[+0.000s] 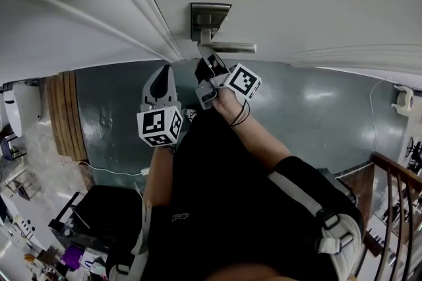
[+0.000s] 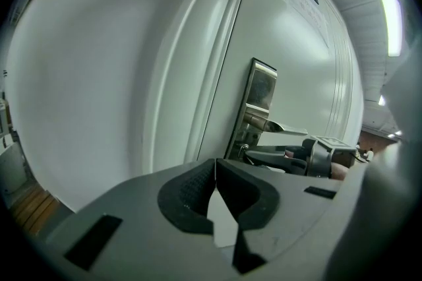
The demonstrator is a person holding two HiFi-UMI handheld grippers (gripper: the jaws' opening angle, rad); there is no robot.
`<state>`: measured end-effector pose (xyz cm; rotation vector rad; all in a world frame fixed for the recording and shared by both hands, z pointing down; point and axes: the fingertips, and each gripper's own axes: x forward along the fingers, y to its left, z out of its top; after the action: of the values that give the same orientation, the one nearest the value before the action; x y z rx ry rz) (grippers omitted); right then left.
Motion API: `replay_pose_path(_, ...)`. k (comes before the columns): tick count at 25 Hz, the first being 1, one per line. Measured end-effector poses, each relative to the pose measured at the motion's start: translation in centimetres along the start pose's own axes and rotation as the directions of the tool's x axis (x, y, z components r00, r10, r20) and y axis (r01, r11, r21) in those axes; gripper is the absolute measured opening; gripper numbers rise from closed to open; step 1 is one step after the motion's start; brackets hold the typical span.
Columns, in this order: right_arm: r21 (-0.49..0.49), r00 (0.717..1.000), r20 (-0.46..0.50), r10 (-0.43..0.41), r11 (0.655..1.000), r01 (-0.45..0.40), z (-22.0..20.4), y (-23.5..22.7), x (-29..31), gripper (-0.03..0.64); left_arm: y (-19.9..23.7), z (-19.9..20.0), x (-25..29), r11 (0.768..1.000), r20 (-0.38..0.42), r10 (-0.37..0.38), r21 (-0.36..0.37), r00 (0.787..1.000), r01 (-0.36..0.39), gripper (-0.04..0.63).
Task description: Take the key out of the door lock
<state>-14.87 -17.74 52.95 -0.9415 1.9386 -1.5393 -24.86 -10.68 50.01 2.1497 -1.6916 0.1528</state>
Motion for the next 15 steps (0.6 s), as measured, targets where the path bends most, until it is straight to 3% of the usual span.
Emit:
replay_pose_path(8,0.009,1.000,-0.001,0.024,1.000,-0.024,-0.05,0.22,0.19,0.037,0.38,0.21,-0.27,0.999,0.014,0.026,-0.024,1.000,-0.025,0.026)
replay_pose_path(15,-0.019,0.999,-0.032,-0.016,1.000,0.016,-0.06,-0.24,-0.04,0.037,0.17,0.20,-0.27,0.999,0.020,0.026,-0.036,0.999,-0.025,0.026)
